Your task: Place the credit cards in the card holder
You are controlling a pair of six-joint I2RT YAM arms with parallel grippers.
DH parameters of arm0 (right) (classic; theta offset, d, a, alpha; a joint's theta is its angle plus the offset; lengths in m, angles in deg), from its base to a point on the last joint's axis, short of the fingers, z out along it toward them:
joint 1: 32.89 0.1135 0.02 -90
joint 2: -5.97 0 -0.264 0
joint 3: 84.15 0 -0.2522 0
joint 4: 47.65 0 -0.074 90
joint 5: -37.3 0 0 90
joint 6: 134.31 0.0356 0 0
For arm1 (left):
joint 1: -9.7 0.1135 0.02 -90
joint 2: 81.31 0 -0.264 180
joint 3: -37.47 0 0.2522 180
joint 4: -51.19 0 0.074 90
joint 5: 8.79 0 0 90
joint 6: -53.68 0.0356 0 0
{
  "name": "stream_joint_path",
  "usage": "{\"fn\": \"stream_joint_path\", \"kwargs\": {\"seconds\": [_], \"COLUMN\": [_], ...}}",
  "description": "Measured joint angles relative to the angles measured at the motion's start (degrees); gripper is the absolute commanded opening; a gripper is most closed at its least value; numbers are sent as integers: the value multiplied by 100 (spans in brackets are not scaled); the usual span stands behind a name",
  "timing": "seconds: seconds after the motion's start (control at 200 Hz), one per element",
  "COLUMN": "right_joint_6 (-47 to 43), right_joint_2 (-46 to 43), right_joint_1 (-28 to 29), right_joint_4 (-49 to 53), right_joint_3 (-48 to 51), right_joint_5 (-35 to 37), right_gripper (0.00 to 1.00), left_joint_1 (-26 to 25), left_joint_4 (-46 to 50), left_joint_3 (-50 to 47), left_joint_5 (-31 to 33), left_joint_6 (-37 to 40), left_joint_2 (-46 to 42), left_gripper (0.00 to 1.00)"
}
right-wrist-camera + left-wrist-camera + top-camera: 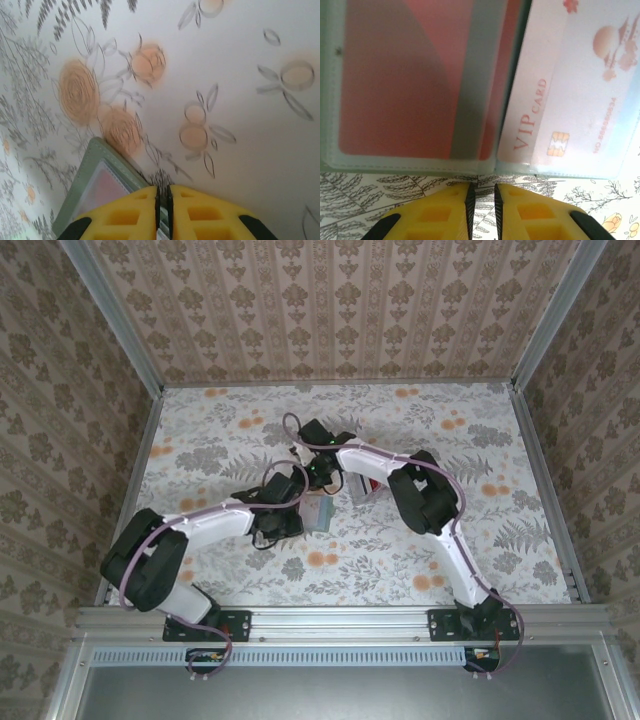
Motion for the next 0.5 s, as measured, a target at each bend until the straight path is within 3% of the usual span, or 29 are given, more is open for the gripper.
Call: {"fn": "stream_joint_path", "kwargs": {"seconds": [0.28, 0.5], "right_joint_6": [-221, -417], "right_joint_2": [-2059, -3593], "right_joint_1": [-538, -1309], "right_joint_4": [-52, -24], "right_joint_3": [1237, 2400], "right_joint_5": [737, 1692], "right_gripper": [42, 48], "left_joint_1": [-90, 31], "left_joint_4": [162, 74], "left_joint_3": [520, 1432], "left_joint_5": [529, 485], "left_joint_6": [190, 551], "left_joint_2": [-680, 282], "left_gripper": [38, 40]}}
